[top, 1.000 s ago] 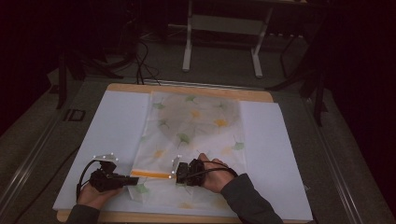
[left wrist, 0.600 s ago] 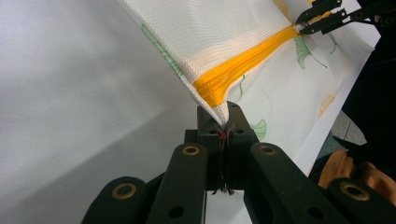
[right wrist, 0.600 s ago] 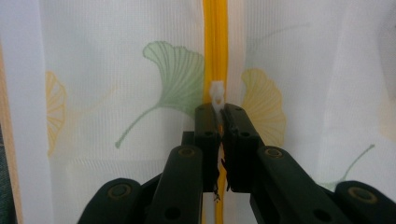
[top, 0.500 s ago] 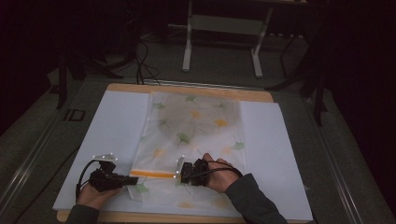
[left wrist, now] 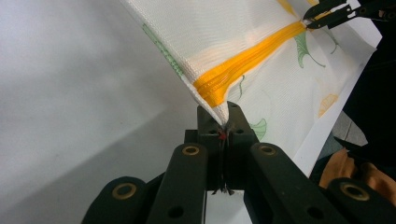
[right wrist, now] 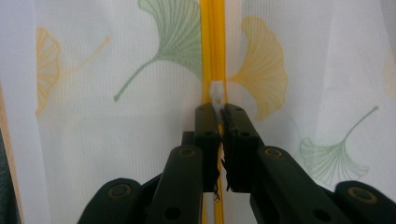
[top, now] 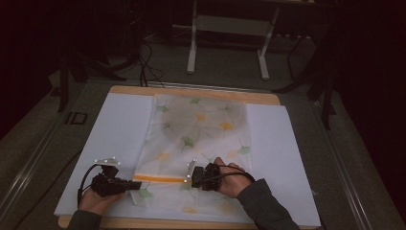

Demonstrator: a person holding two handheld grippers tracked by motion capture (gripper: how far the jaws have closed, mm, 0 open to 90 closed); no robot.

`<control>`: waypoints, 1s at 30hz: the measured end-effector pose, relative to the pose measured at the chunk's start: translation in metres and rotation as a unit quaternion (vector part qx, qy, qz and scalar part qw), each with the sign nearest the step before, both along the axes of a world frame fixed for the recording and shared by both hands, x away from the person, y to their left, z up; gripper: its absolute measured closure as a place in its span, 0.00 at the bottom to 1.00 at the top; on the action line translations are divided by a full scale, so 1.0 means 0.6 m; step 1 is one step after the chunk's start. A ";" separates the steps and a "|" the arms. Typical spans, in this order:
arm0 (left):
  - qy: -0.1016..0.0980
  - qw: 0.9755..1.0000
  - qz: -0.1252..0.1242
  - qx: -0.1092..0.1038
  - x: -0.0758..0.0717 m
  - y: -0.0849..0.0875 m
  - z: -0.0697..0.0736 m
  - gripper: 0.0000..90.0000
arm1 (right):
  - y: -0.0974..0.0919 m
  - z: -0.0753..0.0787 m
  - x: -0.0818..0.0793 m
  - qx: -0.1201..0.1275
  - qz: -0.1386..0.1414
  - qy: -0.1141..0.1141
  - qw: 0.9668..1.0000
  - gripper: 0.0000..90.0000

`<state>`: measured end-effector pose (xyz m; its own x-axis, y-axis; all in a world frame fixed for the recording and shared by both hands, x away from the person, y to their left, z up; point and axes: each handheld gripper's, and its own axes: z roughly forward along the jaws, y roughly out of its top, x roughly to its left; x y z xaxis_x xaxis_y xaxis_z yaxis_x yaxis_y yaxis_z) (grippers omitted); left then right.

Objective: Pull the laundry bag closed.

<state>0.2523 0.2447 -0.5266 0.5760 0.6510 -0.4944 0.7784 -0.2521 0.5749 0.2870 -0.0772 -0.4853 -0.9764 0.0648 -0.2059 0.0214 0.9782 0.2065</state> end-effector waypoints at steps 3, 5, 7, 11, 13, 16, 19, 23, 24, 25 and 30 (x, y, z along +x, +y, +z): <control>0.000 1.000 0.000 -0.001 0.000 0.000 0.000 0.98 | -0.006 0.001 0.001 -0.002 -0.002 0.000 1.000 0.95; 0.000 1.000 -0.001 -0.001 0.000 0.000 0.000 0.98 | -0.009 0.002 0.001 0.000 -0.003 0.000 1.000 0.95; 0.000 1.000 -0.001 -0.001 0.000 0.000 0.000 0.98 | -0.011 0.002 0.001 0.000 -0.004 0.002 1.000 0.95; -0.001 1.000 -0.001 0.000 0.000 0.000 0.000 0.98 | -0.015 -0.001 0.002 -0.002 -0.005 0.002 1.000 0.95; -0.001 1.000 -0.001 0.000 0.000 0.000 0.000 0.98 | -0.017 -0.002 0.002 -0.002 -0.005 0.002 1.000 0.95; -0.001 1.000 -0.001 0.000 0.000 0.001 0.000 0.98 | -0.021 -0.003 0.002 -0.002 -0.008 0.002 1.000 0.95; -0.001 1.000 -0.001 0.000 0.000 0.001 0.000 0.98 | -0.026 -0.003 0.003 -0.001 -0.010 0.003 1.000 0.95; -0.001 1.000 -0.002 0.000 0.000 0.000 0.000 0.98 | -0.029 -0.003 0.002 -0.003 -0.011 0.004 1.000 0.95; -0.001 1.000 -0.002 -0.001 0.000 0.000 0.001 0.98 | -0.029 -0.003 0.002 -0.002 -0.011 0.005 1.000 0.95; -0.001 1.000 -0.002 0.000 0.000 0.000 0.001 0.98 | -0.030 -0.002 0.002 -0.002 -0.011 0.005 1.000 0.95; -0.001 1.000 -0.001 0.000 0.000 0.001 0.000 0.98 | -0.034 -0.003 0.004 0.002 -0.016 0.002 1.000 0.95</control>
